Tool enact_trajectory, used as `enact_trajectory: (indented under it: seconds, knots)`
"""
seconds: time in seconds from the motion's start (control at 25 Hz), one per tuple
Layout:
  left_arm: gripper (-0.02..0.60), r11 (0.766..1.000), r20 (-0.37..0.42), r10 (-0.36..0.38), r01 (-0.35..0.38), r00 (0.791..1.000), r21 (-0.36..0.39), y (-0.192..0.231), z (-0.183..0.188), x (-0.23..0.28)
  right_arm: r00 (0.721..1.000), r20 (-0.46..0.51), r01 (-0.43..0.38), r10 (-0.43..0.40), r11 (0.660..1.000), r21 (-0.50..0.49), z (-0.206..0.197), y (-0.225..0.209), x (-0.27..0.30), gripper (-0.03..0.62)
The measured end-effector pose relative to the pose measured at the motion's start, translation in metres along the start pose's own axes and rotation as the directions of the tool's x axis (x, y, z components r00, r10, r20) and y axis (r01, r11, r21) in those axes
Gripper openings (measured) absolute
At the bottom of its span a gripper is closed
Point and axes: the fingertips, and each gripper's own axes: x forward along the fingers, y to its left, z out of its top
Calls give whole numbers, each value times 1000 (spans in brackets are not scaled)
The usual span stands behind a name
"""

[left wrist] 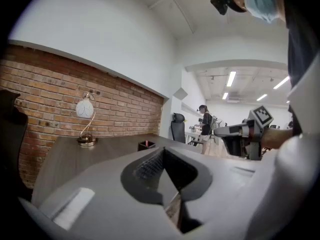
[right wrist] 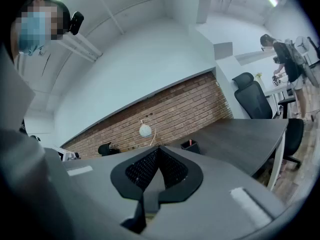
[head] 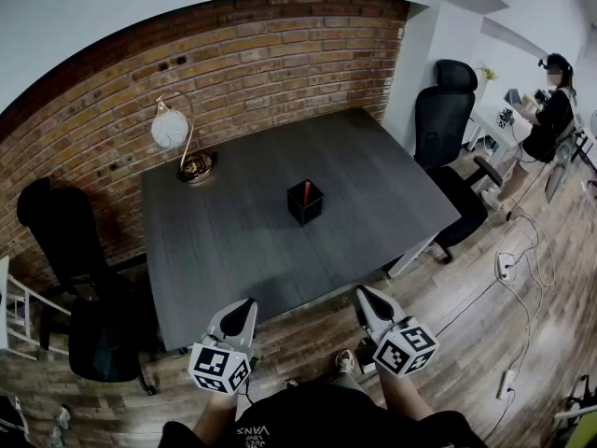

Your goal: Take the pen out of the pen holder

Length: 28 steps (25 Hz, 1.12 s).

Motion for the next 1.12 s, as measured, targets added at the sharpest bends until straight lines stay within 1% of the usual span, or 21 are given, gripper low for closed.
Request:
enact_trajectory:
  seconds: [0.12,0.4,0.44,0.52,0.64,0.68,0.76,0.88,1.12]
  knots:
    - [52,1000,10,-1,1,1000,-3,-9,3,13,999,7,-34,34,999,23,6,-13,3,0]
    - [54,1000,12,19,-19,1000,-4,-26,7,51,999,-20,-49,49,998,25,16,-53,12,5]
    - [54,1000,12,17,-17,1000,-5,-30,7,58,998,-25,-54,54,998,22,18,-59,13,21]
    - [58,1000,11,13,-13,1000,-7,-41,7,73,997,-37,-62,63,998,15,21,-74,14,74]
    - [64,1000,9,28,-27,1000,-9,-54,8,94,994,-58,-87,88,996,14,26,-97,18,76]
    - [68,999,8,36,-36,999,-12,-58,7,101,993,-68,-98,99,995,15,27,-104,19,89]
    - [100,998,3,52,-52,999,-18,-66,7,115,989,-89,-119,120,993,18,30,-118,21,91]
    - [170,997,-6,76,-76,997,-21,-76,7,136,982,-112,-149,150,989,20,35,-137,24,91]
    - [173,994,-19,108,-108,994,-10,-89,8,166,972,-141,-186,188,982,28,40,-169,29,91]
